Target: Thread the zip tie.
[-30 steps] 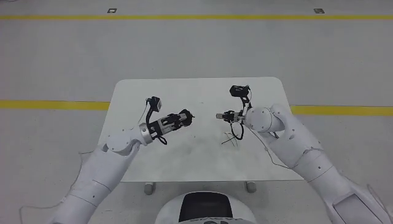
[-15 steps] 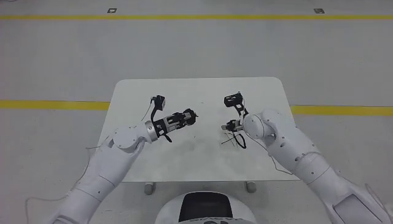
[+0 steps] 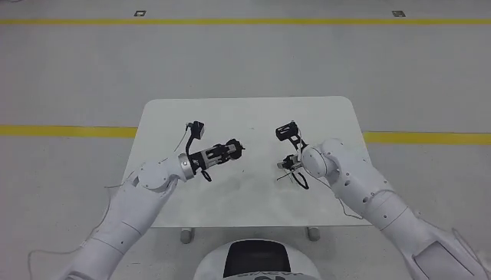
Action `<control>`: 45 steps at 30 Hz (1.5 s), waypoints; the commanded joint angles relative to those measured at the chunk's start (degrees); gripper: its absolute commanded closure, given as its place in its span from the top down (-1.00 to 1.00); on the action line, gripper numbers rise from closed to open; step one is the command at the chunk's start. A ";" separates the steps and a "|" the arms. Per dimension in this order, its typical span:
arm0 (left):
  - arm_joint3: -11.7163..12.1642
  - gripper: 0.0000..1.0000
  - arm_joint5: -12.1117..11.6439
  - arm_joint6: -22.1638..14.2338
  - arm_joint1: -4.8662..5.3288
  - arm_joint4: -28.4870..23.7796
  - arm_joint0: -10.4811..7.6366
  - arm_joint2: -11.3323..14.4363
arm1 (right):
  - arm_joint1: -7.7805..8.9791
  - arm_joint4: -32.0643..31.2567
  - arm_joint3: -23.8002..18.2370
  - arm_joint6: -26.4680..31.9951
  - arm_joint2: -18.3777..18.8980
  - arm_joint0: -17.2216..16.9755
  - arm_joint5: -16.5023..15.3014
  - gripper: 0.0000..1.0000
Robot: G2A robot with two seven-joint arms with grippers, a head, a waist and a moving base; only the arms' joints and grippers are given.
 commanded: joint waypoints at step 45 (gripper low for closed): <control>-1.20 -1.00 0.09 -0.40 0.47 3.09 1.51 -1.22 | -1.35 -3.40 1.42 2.09 -2.62 -0.54 -5.73 1.00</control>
